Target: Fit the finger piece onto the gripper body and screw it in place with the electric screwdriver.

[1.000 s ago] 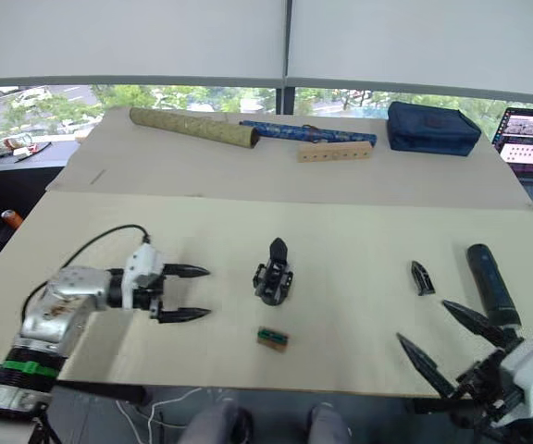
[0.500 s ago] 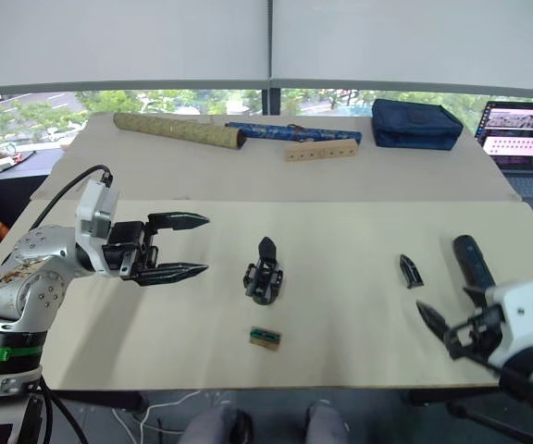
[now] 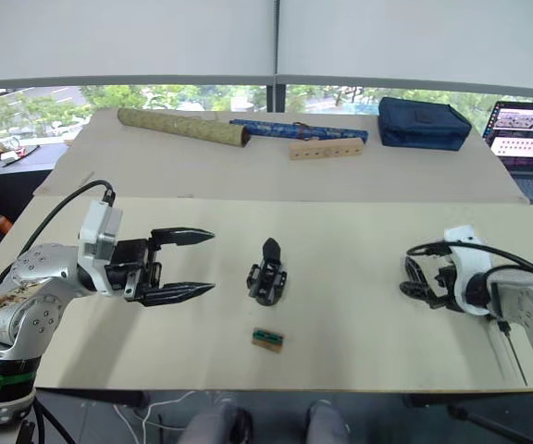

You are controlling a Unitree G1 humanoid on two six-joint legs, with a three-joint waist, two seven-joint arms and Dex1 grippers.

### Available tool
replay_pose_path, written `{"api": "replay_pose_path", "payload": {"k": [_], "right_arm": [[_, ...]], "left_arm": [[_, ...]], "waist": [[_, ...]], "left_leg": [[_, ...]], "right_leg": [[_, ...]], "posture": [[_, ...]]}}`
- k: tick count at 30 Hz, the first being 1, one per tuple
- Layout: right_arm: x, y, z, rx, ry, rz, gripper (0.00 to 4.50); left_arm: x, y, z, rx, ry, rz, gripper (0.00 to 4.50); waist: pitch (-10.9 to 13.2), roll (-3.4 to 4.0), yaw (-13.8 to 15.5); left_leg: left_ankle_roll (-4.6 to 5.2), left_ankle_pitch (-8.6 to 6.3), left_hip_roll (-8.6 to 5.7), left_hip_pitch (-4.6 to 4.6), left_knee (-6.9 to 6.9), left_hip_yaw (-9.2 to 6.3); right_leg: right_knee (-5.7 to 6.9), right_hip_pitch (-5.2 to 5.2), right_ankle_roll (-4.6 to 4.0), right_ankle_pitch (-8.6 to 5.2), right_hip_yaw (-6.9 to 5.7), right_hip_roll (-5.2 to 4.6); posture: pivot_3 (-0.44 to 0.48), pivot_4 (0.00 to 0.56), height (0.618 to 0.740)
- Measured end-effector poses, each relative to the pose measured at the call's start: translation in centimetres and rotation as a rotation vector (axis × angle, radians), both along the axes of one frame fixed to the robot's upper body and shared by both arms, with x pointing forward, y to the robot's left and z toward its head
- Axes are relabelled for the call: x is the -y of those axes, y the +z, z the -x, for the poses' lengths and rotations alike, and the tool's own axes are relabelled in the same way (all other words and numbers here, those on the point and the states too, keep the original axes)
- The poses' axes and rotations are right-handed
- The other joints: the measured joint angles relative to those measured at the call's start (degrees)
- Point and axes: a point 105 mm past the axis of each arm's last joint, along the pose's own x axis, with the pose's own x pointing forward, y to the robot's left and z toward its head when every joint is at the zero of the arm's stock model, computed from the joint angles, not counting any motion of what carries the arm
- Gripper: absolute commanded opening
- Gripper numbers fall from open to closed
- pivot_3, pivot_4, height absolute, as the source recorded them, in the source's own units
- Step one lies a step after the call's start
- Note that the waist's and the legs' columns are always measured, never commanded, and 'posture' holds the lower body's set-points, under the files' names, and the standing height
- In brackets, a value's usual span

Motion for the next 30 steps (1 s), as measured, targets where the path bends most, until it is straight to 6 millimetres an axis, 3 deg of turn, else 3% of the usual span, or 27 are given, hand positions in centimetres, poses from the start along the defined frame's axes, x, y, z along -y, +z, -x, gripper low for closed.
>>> {"api": "replay_pose_path", "payload": {"k": [6,10,16,21,25,27,30], "right_arm": [[0.5,-0.8,-1.4,-0.042,-0.022,-0.006,4.50],[1.0,-0.9,-1.6,-0.053,-0.017,0.009,3.37],[0.5,-1.0,-1.6,-0.067,0.021,0.020,1.21],[0.3,-0.9,-1.6,-0.049,0.045,0.022,1.13],[-0.5,-0.5,-1.7,0.061,0.126,0.008,1.13],[-2.2,1.2,-2.1,0.207,0.216,0.005,1.13],[-5.5,5.8,-2.5,0.470,0.354,0.014,1.13]], "left_arm": [[0.1,0.1,0.3,0.006,0.009,-0.007,4.42],[0.1,0.4,0.3,0.019,0.015,-0.012,4.50],[-0.1,0.6,0.3,0.024,0.019,-0.009,4.50],[-0.2,0.8,0.2,0.033,0.026,-0.017,4.50],[-0.2,1.8,-0.6,0.036,0.082,0.050,4.50],[-0.2,2.8,-1.8,0.008,0.146,0.140,4.50],[-0.3,4.4,-3.1,-0.033,0.217,0.256,4.50]], "waist": [[0.00,-0.01,0.01],[-0.01,-0.03,-0.06],[-0.02,-0.04,-0.04],[-0.02,-0.05,0.03],[-0.01,-0.04,0.01],[0.00,-0.02,0.02],[0.01,-0.03,-0.12]], "left_leg": [[-0.04,0.03,0.01,-0.02,0.02,-0.01],[-0.05,0.03,0.02,0.01,0.05,-0.01],[-0.10,0.05,0.06,0.05,0.05,-0.03],[-0.12,0.07,0.06,0.03,0.03,-0.04],[-0.15,0.08,0.05,0.01,0.02,-0.03],[-0.20,0.11,0.05,0.00,0.02,-0.07],[-0.27,0.16,0.06,0.02,0.01,-0.12]], "right_leg": [[0.00,0.01,0.01,0.00,-0.04,0.00],[0.01,0.05,0.03,0.01,-0.04,0.00],[0.04,0.08,0.03,0.01,-0.05,0.02],[0.03,0.07,0.03,0.01,-0.08,0.02],[0.05,0.03,0.04,0.01,-0.07,0.02],[0.08,0.01,0.06,0.02,-0.06,0.02],[0.12,0.01,0.07,0.02,-0.07,0.04]], "posture": [[0.000,0.150,0.740],[0.000,0.150,0.740],[0.000,0.150,0.740],[0.000,0.150,0.740],[0.000,0.150,0.740],[0.000,0.150,0.740],[0.000,0.150,0.740]]}}
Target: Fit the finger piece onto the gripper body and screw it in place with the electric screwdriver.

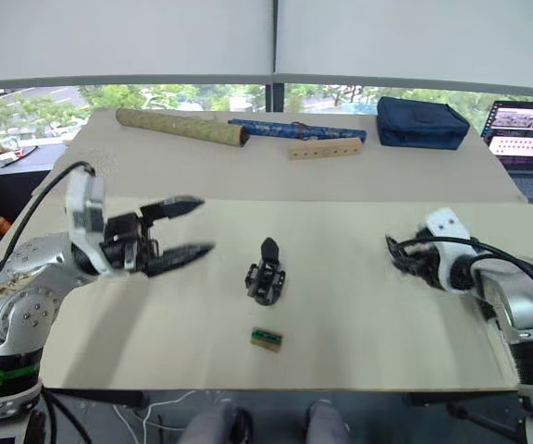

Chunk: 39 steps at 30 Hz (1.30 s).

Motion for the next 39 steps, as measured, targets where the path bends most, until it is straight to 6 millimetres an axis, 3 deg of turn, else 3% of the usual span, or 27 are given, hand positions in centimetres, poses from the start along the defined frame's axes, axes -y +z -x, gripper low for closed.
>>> {"api": "replay_pose_path", "payload": {"k": [4,8,10,17,22,28,37,39], "right_arm": [[-5.1,4.5,1.0,0.299,0.182,0.051,1.13],[-10.6,6.6,2.0,0.528,0.328,0.060,1.13],[-12.3,7.3,2.2,0.608,0.363,0.078,1.13],[-16.2,9.3,1.7,0.776,0.336,0.099,1.13],[-18.1,8.9,1.6,0.788,0.337,0.118,1.13],[-18.4,9.1,1.4,0.807,0.326,0.144,1.13],[-18.3,8.9,1.1,0.801,0.315,0.154,1.13],[-18.3,8.9,1.1,0.802,0.311,0.160,1.13]], "left_arm": [[0.5,1.4,-1.5,-0.069,0.055,0.144,4.50],[2.2,1.6,-3.2,-0.149,0.104,0.263,4.50],[3.0,1.9,-4.0,-0.174,0.126,0.315,4.50],[5.2,2.5,-4.9,-0.214,0.144,0.420,4.50],[6.3,2.6,-4.9,-0.224,0.135,0.442,4.50],[7.2,2.7,-5.0,-0.232,0.124,0.471,4.50],[7.3,2.7,-5.1,-0.250,0.114,0.490,0.11],[7.4,2.6,-5.0,-0.256,0.113,0.494,0.00]], "waist": [[0.01,-0.02,0.12],[0.03,-0.05,0.28],[0.07,-0.13,0.32],[0.10,-0.17,-0.09],[0.10,-0.17,0.08],[0.10,-0.17,0.05],[0.10,-0.17,-0.07],[0.10,-0.17,0.02]], "left_leg": [[-0.04,0.02,-0.01,0.00,-0.01,-0.05],[-0.05,0.04,-0.09,-0.02,0.04,-0.07],[-0.05,0.04,-0.11,-0.04,0.05,-0.08],[-0.21,0.15,-0.07,-0.03,-0.03,-0.07],[-0.23,0.18,-0.08,-0.05,-0.01,-0.11],[-0.20,0.20,-0.09,-0.06,-0.02,-0.14],[-0.20,0.20,-0.08,-0.06,-0.04,-0.16],[-0.20,0.20,-0.09,-0.08,-0.03,-0.19]], "right_leg": [[-0.01,0.02,0.01,0.00,-0.02,0.02],[-0.01,0.04,0.01,0.00,-0.01,0.02],[-0.02,0.04,0.01,0.00,-0.02,0.02],[0.05,0.00,0.00,0.00,-0.08,0.15],[0.03,0.01,0.00,0.00,-0.12,0.16],[0.02,0.03,0.00,0.00,-0.12,0.16],[0.02,0.01,0.00,0.00,-0.12,0.17],[0.02,0.02,0.00,0.00,-0.13,0.17]], "posture": [[0.000,0.150,0.740],[0.000,0.150,0.740],[0.000,0.150,0.740],[0.000,0.150,0.740],[0.000,0.150,0.740],[0.000,0.150,0.740],[0.000,0.150,0.740],[0.000,0.150,0.740]]}}
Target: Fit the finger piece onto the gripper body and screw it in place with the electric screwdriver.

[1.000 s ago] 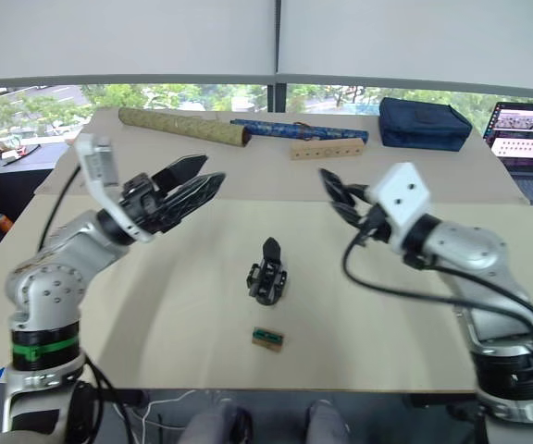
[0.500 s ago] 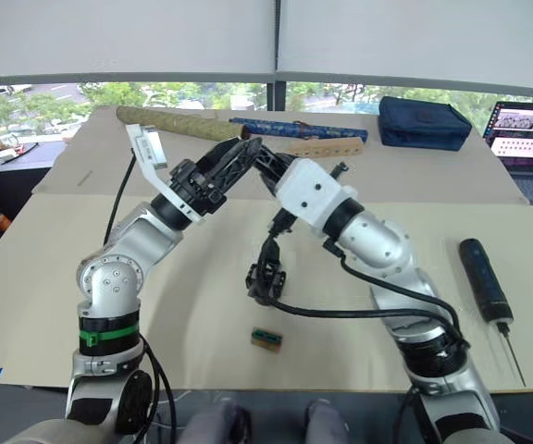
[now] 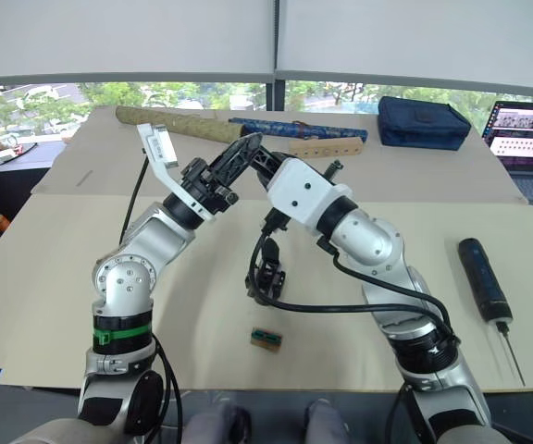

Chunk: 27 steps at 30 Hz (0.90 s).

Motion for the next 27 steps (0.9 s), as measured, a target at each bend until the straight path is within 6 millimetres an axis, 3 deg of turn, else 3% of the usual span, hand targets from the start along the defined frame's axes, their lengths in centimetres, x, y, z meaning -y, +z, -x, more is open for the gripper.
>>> {"api": "replay_pose_path", "payload": {"k": [3,5,9,12,17,21,24,27], "right_arm": [[0.0,0.0,0.0,0.002,-0.003,-0.001,1.13],[0.0,0.2,0.0,-0.001,0.001,-0.016,2.19],[0.6,1.1,0.1,-0.001,0.016,-0.057,3.55],[1.9,1.6,0.3,-0.040,0.066,-0.049,4.49],[4.7,3.5,1.6,-0.228,0.230,-0.090,4.49],[5.0,4.2,3.8,-0.606,0.464,-0.217,4.49],[4.3,3.2,5.7,-0.858,0.580,-0.210,4.49],[3.7,0.9,6.6,-1.069,0.565,-0.148,4.49]], "left_arm": [[0.0,0.0,0.0,-0.006,0.003,0.014,0.00],[-0.1,0.1,-0.1,-0.010,0.007,0.032,0.00],[-0.3,0.5,0.1,-0.011,-0.010,0.075,0.00],[-1.7,1.1,-0.3,0.013,-0.004,0.079,0.00],[-4.5,1.6,0.9,0.091,-0.138,-0.141,0.00],[-6.2,0.8,2.5,0.055,-0.320,-0.360,0.00],[-6.1,-0.1,4.3,0.042,-0.479,-0.447,0.00],[-5.2,-0.5,5.0,0.029,-0.576,-0.464,0.00]], "waist": [[0.00,0.00,0.00],[0.00,0.00,-0.03],[0.00,0.00,-0.03],[0.01,-0.01,0.02],[0.04,0.00,-0.40],[0.07,0.01,-0.86],[0.07,0.02,-0.83],[0.12,-0.06,-0.26]], "left_leg": [[0.00,0.00,0.00,-0.01,0.00,0.00],[0.00,0.00,0.00,-0.01,0.00,-0.01],[0.00,0.00,0.01,-0.01,0.00,-0.01],[0.01,0.01,0.00,-0.02,0.00,-0.02],[0.02,0.00,0.04,-0.02,-0.11,-0.03],[0.02,0.00,0.08,-0.02,-0.18,-0.05],[0.04,-0.02,0.08,-0.03,-0.22,-0.07],[0.11,-0.06,0.05,-0.07,-0.19,-0.07]], "right_leg": [[0.00,0.00,0.00,0.00,0.00,0.00],[0.00,0.00,0.00,0.00,0.00,0.00],[0.00,0.00,0.00,0.00,0.00,0.00],[-0.03,-0.01,0.00,0.00,-0.02,0.00],[0.05,-0.02,-0.01,0.00,-0.05,0.04],[0.06,-0.03,-0.03,0.00,-0.07,0.05],[0.02,-0.02,-0.04,-0.01,-0.06,0.04],[-0.02,-0.02,-0.05,-0.01,-0.04,-0.01]], "posture": [[0.000,0.150,0.740],[0.000,0.150,0.740],[0.000,0.150,0.740],[0.000,0.150,0.740],[0.000,0.150,0.740],[0.000,0.150,0.740],[0.000,0.150,0.740],[0.000,0.150,0.740]]}}
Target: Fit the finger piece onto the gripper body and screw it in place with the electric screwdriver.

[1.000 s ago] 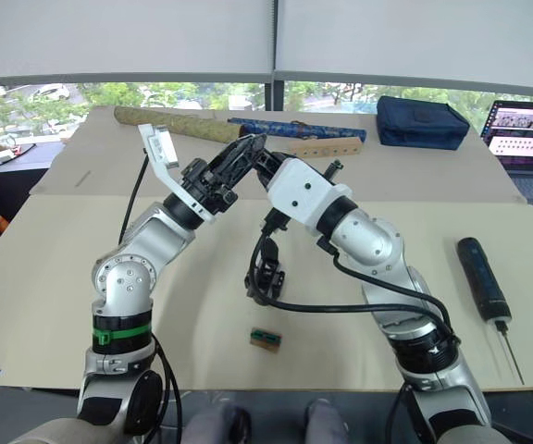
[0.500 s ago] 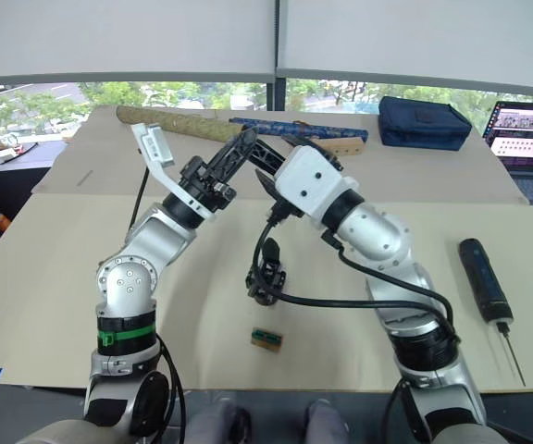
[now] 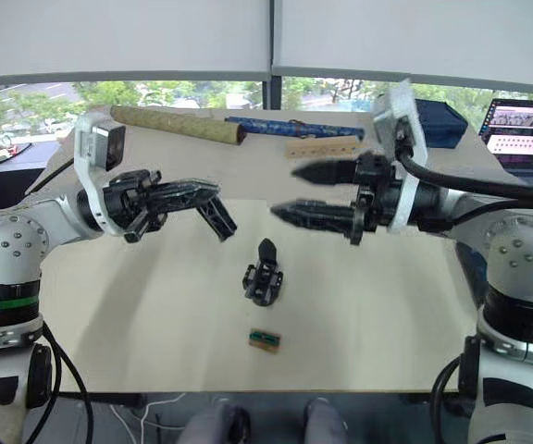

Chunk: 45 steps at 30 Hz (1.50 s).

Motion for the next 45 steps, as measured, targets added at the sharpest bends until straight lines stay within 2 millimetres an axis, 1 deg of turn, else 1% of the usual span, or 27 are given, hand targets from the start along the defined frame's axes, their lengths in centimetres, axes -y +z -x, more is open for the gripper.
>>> {"api": "replay_pose_path", "payload": {"k": [1,3,6,10,13,25,28,34,35,37,38,45], "right_arm": [[-0.3,-0.9,0.1,-0.064,0.007,0.033,4.49],[-1.3,-2.0,0.0,-0.146,0.015,0.045,4.49],[-2.9,-2.8,0.1,-0.195,0.034,0.043,4.49],[-4.1,-3.0,0.7,-0.210,0.073,0.027,4.49],[-4.5,-3.1,0.9,-0.217,0.086,0.025,4.49],[-4.9,-3.4,1.3,-0.230,0.095,0.041,4.49],[-5.0,-3.7,1.3,-0.238,0.092,0.054,3.68],[-4.9,-4.2,1.2,-0.248,0.076,0.076,1.60],[-4.9,-4.3,1.1,-0.248,0.070,0.078,1.16],[-4.8,-4.3,1.1,-0.246,0.065,0.084,0.57],[-4.9,-4.4,1.2,-0.241,0.068,0.091,0.44],[-5.0,-4.7,1.3,-0.245,0.073,0.111,0.44]], "left_arm": [[0.4,0.1,0.2,-0.001,-0.026,0.000,0.00],[1.2,0.1,0.6,0.001,-0.069,-0.002,0.00],[2.5,-0.3,1.1,-0.007,-0.124,-0.006,0.00],[3.2,-1.5,1.2,-0.021,-0.152,-0.062,0.00],[3.5,-2.0,1.4,-0.028,-0.173,-0.082,0.00],[3.8,-2.4,1.4,-0.026,-0.184,-0.100,0.00],[3.8,-2.5,1.4,-0.025,-0.183,-0.104,0.00],[3.8,-2.5,1.5,-0.017,-0.189,-0.114,0.00],[3.8,-2.5,1.6,-0.016,-0.195,-0.115,0.00],[3.8,-2.5,1.7,-0.019,-0.201,-0.118,0.00],[3.8,-2.6,1.8,-0.028,-0.205,-0.125,0.00],[3.8,-2.9,1.8,-0.031,-0.207,-0.147,0.00]], "waist": [[0.02,-0.04,0.05],[0.02,-0.04,0.06],[0.02,-0.04,0.04],[0.02,-0.04,0.05],[0.02,-0.04,0.13],[0.02,-0.04,0.06],[0.02,-0.04,0.07],[0.02,-0.04,0.09],[0.02,-0.04,0.08],[0.02,-0.04,0.07],[0.02,-0.04,0.03],[0.02,-0.04,0.07]], "left_leg": [[0.03,-0.02,-0.01,-0.02,0.02,0.00],[0.03,-0.02,-0.02,-0.02,0.05,0.01],[0.00,0.00,-0.02,-0.09,0.04,0.02],[0.00,0.01,-0.08,-0.45,0.09,0.06],[0.00,0.03,-0.09,-0.68,0.16,0.10],[0.00,0.08,-0.08,-0.67,0.16,0.11],[0.00,0.08,-0.08,-0.67,0.16,0.11],[0.00,0.08,-0.08,-0.68,0.16,0.10],[0.00,0.08,-0.08,-0.68,0.16,0.10],[0.00,0.08,-0.07,-0.67,0.16,0.10],[0.00,0.08,-0.07,-0.67,0.16,0.10],[0.01,0.08,-0.08,-0.68,0.17,0.10]], "right_leg": [[0.00,0.00,0.00,0.00,0.02,-0.01],[0.03,-0.03,0.00,0.00,0.07,-0.04],[0.16,-0.13,0.00,0.01,0.06,-0.03],[0.22,-0.52,0.02,0.01,0.07,-0.03],[0.29,-0.78,0.03,0.02,0.08,-0.03],[0.33,-0.81,0.02,0.02,0.10,-0.02],[0.33,-0.81,0.02,0.02,0.10,-0.02],[0.32,-0.81,0.02,0.02,0.10,-0.02],[0.33,-0.81,0.02,0.02,0.11,-0.02],[0.34,-0.81,0.02,0.02,0.11,-0.02],[0.35,-0.82,0.02,0.02,0.11,-0.02],[0.34,-0.82,0.02,0.02,0.13,-0.02]], "posture": [[0.000,0.150,0.740],[0.000,0.150,0.740],[0.000,0.150,0.740],[0.000,0.150,0.740],[0.000,0.150,0.740],[0.000,0.150,0.740],[0.000,0.150,0.740],[0.000,0.150,0.740],[0.000,0.150,0.740],[0.000,0.150,0.740],[0.000,0.150,0.740],[0.000,0.150,0.740]]}}
